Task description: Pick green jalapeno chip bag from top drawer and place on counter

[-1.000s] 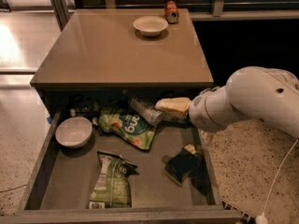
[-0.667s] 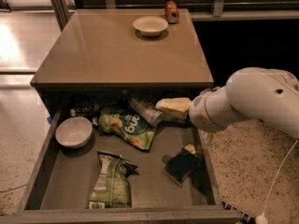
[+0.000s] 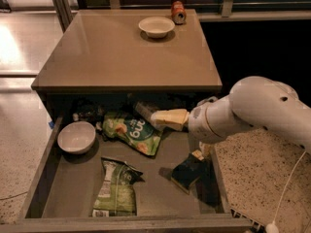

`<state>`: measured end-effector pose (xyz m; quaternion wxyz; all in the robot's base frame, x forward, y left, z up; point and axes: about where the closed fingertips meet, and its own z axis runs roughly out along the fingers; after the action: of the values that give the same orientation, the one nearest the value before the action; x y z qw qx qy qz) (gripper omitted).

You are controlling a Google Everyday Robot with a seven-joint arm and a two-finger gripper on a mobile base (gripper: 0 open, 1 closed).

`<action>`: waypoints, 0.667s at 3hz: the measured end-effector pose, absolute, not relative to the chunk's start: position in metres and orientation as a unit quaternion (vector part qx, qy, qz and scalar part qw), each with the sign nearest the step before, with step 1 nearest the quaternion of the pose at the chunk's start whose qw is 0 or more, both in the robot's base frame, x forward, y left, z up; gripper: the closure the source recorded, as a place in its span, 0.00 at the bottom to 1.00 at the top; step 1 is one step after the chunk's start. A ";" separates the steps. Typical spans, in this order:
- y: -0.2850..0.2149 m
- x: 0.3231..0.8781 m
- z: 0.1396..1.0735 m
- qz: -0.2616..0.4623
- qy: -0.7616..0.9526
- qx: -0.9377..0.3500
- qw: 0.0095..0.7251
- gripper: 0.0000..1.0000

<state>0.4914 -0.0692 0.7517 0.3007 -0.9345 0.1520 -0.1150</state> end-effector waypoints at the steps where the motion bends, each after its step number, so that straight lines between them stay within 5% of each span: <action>1: -0.056 0.486 0.746 -0.100 0.132 -0.936 0.311 0.00; 2: -0.043 0.479 0.742 -0.084 0.114 -0.937 0.321 0.00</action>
Offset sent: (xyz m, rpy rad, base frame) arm -0.0210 0.0389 -0.0148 0.0611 0.0468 0.1477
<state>0.4786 -0.0435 0.7417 0.3206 -0.9365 0.1138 -0.0845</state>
